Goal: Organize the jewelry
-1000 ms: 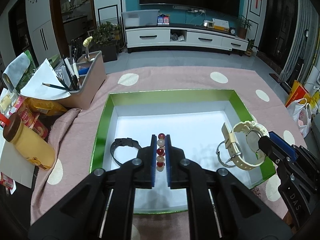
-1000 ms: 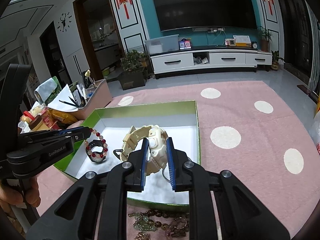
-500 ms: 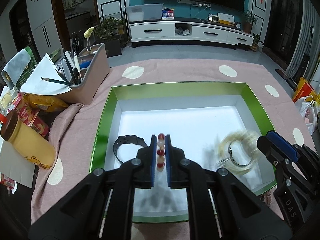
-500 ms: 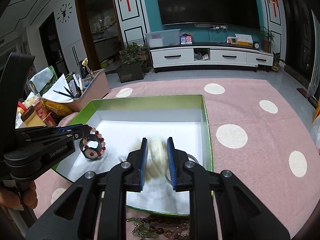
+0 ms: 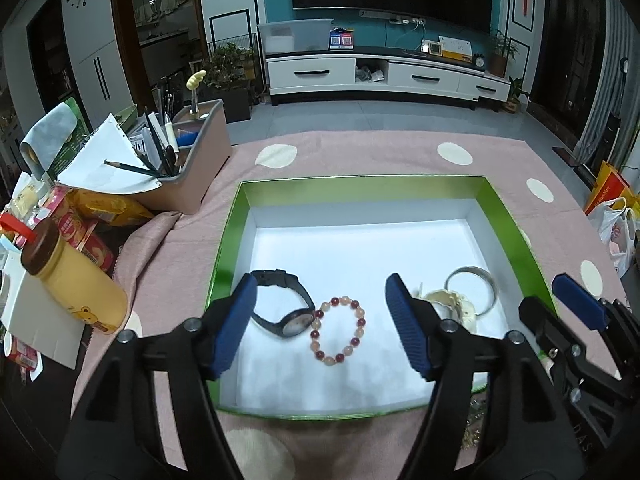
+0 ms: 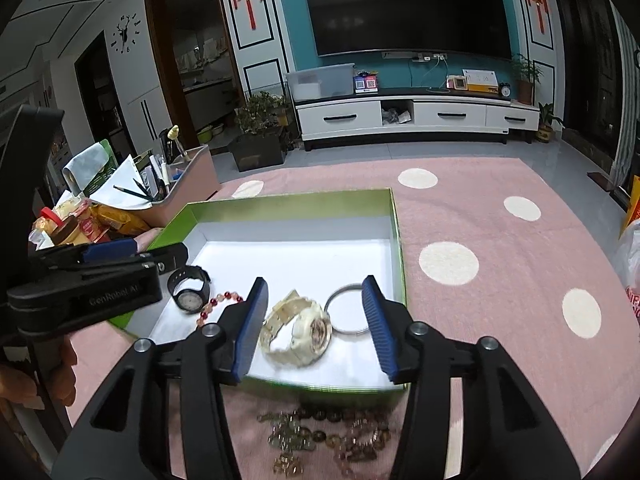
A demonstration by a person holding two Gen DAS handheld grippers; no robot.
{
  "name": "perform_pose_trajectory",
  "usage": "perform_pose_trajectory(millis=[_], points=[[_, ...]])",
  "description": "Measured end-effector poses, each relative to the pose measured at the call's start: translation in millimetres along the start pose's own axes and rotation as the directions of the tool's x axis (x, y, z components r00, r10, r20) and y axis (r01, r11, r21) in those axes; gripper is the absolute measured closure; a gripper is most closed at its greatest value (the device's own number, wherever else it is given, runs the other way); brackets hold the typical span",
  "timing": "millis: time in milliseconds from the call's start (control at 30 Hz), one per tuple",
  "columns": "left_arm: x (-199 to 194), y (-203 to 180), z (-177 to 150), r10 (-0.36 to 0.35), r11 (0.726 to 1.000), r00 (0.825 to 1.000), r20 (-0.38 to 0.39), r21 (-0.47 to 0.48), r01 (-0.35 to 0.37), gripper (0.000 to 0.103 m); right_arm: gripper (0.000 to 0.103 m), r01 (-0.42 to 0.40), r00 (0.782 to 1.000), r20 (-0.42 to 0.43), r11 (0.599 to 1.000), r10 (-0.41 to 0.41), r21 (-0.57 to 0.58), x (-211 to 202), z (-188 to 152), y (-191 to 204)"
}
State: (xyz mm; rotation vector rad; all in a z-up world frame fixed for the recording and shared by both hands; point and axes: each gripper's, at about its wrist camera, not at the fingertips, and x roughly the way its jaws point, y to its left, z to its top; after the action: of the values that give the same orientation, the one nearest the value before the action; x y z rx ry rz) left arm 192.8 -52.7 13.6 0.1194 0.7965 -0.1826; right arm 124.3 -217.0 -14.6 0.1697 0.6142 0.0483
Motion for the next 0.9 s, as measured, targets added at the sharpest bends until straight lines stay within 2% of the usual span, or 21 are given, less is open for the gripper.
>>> perform_pose_trajectory(millis=[33,100,133,433,667,900], points=[[-5,0,-2,-0.003,1.000,1.000,0.002,-0.005,0.003,0.024,0.036,0.003,1.000,0.001,1.000,-0.003,0.008,-4,-3,-1],[-12,1,-7,-0.016,1.000,1.000,0.005,-0.011,0.016,0.021,0.035,0.001,1.000,0.003,1.000,-0.001,0.019,-12,-7,-2],[-16,1,-9,-0.018,1.000,1.000,0.006,-0.016,0.019,0.015,0.035,0.000,1.000,0.001,1.000,0.000,0.021,-15,-8,-3],[-40,8,-50,-0.071,0.995,0.997,-0.043,-0.073,0.068,0.007,0.017,0.020,1.000,-0.005,0.999,-0.020,0.045,-53,-32,-8],[-56,7,-89,-0.110,0.989,0.989,-0.102,-0.105,0.100,0.005,0.013,0.004,0.999,-0.039,0.998,-0.002,0.062,-78,-52,-9],[-77,-6,-106,-0.120,0.991,0.988,-0.102,-0.064,0.114,0.002,0.013,0.002,0.999,-0.037,0.998,0.001,0.058,-100,-63,-4]])
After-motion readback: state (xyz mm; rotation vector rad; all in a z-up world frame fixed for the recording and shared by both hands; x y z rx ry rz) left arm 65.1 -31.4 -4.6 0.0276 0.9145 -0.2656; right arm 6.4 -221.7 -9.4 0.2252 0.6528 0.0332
